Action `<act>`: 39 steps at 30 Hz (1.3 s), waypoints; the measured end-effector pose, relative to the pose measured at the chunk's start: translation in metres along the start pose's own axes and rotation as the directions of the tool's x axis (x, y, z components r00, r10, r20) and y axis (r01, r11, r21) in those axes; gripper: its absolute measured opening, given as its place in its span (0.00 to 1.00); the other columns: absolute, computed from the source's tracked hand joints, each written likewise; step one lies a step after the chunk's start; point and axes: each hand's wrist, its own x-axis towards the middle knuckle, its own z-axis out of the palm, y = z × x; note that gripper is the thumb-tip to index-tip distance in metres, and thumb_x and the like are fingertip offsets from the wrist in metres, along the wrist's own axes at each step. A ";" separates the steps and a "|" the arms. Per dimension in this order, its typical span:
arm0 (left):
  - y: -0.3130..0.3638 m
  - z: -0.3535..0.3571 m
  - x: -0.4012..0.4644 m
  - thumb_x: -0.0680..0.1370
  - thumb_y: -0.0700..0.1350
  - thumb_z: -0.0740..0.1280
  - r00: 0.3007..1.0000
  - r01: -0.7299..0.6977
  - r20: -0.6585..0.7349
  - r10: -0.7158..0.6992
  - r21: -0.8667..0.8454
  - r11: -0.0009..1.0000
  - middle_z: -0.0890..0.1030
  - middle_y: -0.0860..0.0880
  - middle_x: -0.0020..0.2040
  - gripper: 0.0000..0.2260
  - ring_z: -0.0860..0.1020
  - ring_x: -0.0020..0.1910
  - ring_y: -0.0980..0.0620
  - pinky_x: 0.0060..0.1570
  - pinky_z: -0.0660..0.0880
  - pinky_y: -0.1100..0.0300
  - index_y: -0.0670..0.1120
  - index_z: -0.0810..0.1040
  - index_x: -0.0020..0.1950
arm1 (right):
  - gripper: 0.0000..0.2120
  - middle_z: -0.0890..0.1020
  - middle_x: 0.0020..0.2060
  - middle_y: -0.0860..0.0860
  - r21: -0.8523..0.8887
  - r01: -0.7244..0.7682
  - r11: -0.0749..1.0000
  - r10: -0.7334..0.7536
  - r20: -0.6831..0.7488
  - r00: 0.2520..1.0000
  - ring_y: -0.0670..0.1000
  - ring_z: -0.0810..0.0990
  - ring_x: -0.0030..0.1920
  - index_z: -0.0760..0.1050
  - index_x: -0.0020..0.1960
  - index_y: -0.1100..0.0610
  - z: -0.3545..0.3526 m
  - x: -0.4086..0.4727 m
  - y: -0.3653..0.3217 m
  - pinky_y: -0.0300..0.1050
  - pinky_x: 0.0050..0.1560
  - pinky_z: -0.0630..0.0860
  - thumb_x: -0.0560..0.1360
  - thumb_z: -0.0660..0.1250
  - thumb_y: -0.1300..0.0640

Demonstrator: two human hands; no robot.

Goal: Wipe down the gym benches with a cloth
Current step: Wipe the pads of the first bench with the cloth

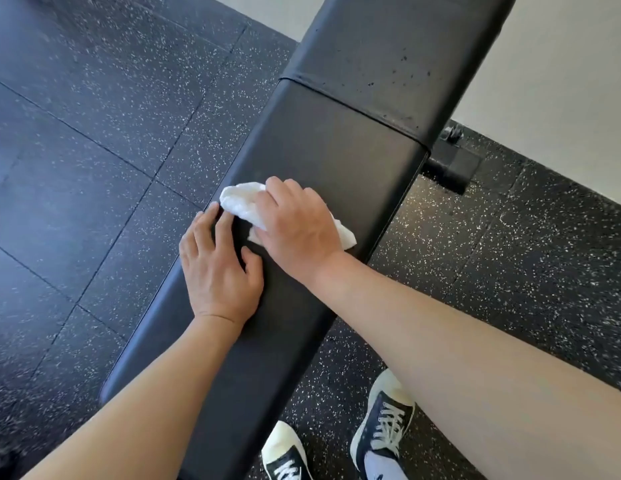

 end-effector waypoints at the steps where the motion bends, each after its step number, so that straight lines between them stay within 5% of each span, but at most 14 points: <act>1: 0.000 0.001 0.000 0.76 0.45 0.61 1.000 -0.001 -0.003 0.001 0.003 1.000 0.69 0.42 0.76 0.26 0.68 0.74 0.34 0.75 0.63 0.37 0.42 0.71 0.74 | 0.15 0.80 0.45 0.56 0.018 0.015 1.000 -0.015 0.036 0.999 0.59 0.79 0.43 0.80 0.50 0.61 0.000 0.000 -0.006 0.53 0.39 0.69 0.69 0.77 0.53; 6: 0.000 0.000 0.001 0.75 0.46 0.60 1.000 0.000 0.007 0.000 0.023 1.000 0.68 0.41 0.77 0.29 0.67 0.75 0.35 0.76 0.62 0.37 0.43 0.69 0.77 | 0.14 0.80 0.40 0.57 -0.024 0.200 0.979 -0.200 0.017 0.980 0.59 0.79 0.38 0.81 0.45 0.62 -0.019 0.010 0.044 0.54 0.34 0.75 0.66 0.77 0.53; 9: -0.001 0.001 0.001 0.75 0.46 0.61 1.000 -0.011 0.005 0.011 0.043 0.999 0.69 0.41 0.77 0.30 0.67 0.76 0.34 0.75 0.63 0.35 0.44 0.69 0.79 | 0.14 0.79 0.42 0.57 -0.103 0.074 0.992 -0.080 -0.052 0.995 0.60 0.78 0.41 0.81 0.50 0.62 -0.034 0.036 0.089 0.55 0.39 0.77 0.72 0.65 0.54; 12: -0.002 0.001 0.001 0.76 0.46 0.60 1.000 -0.002 0.008 0.001 0.050 0.999 0.69 0.40 0.77 0.30 0.67 0.76 0.33 0.74 0.63 0.34 0.43 0.69 0.79 | 0.21 0.78 0.53 0.53 -0.270 -0.066 0.961 0.098 0.110 0.989 0.58 0.75 0.52 0.76 0.62 0.56 -0.032 0.055 0.101 0.52 0.53 0.72 0.78 0.51 0.50; 15: -0.001 -0.003 0.003 0.75 0.46 0.61 1.000 0.011 0.025 -0.012 0.033 0.999 0.69 0.40 0.77 0.30 0.66 0.77 0.34 0.74 0.63 0.33 0.43 0.70 0.79 | 0.13 0.78 0.48 0.58 -0.110 -0.194 0.975 0.194 -0.007 0.981 0.61 0.76 0.45 0.77 0.54 0.62 -0.022 0.051 0.068 0.57 0.43 0.73 0.75 0.68 0.54; 20: -0.003 -0.003 0.003 0.75 0.48 0.60 0.996 0.025 0.080 -0.027 0.031 0.999 0.67 0.39 0.79 0.33 0.65 0.78 0.34 0.76 0.61 0.33 0.40 0.67 0.79 | 0.15 0.78 0.41 0.55 -0.065 0.042 0.997 -0.037 0.077 0.996 0.58 0.76 0.39 0.77 0.46 0.59 0.007 0.047 -0.010 0.53 0.34 0.69 0.70 0.78 0.50; 25: -0.004 -0.005 0.004 0.75 0.49 0.60 0.994 0.035 0.104 -0.040 0.052 0.998 0.66 0.41 0.80 0.33 0.64 0.79 0.35 0.77 0.59 0.34 0.41 0.67 0.81 | 0.12 0.79 0.40 0.57 -0.063 0.192 0.979 -0.184 0.118 0.976 0.60 0.78 0.38 0.81 0.47 0.61 -0.010 0.068 0.020 0.56 0.34 0.76 0.69 0.76 0.54; 29: -0.005 -0.001 0.003 0.75 0.49 0.61 0.996 0.022 0.089 -0.026 0.051 0.998 0.66 0.42 0.80 0.33 0.64 0.79 0.37 0.79 0.58 0.35 0.43 0.66 0.81 | 0.11 0.79 0.46 0.61 -0.165 -0.064 0.984 0.078 0.075 0.994 0.64 0.78 0.44 0.79 0.54 0.65 -0.028 0.105 0.075 0.59 0.41 0.76 0.75 0.70 0.58; 32: -0.010 0.003 0.001 0.76 0.49 0.61 0.996 0.014 0.085 -0.019 0.057 0.998 0.65 0.43 0.80 0.33 0.64 0.80 0.37 0.79 0.57 0.36 0.44 0.65 0.82 | 0.13 0.77 0.48 0.59 -0.198 -0.115 0.973 0.132 0.071 0.989 0.62 0.76 0.45 0.76 0.56 0.63 -0.022 0.110 0.071 0.58 0.43 0.74 0.77 0.66 0.55; 39: -0.006 -0.001 0.003 0.76 0.50 0.61 0.993 0.038 0.114 -0.042 0.041 0.998 0.66 0.44 0.80 0.34 0.62 0.80 0.38 0.79 0.57 0.35 0.45 0.65 0.82 | 0.13 0.79 0.46 0.54 -0.089 0.234 0.968 -0.215 0.185 0.959 0.57 0.77 0.43 0.78 0.51 0.58 0.014 0.098 -0.008 0.51 0.39 0.70 0.72 0.72 0.51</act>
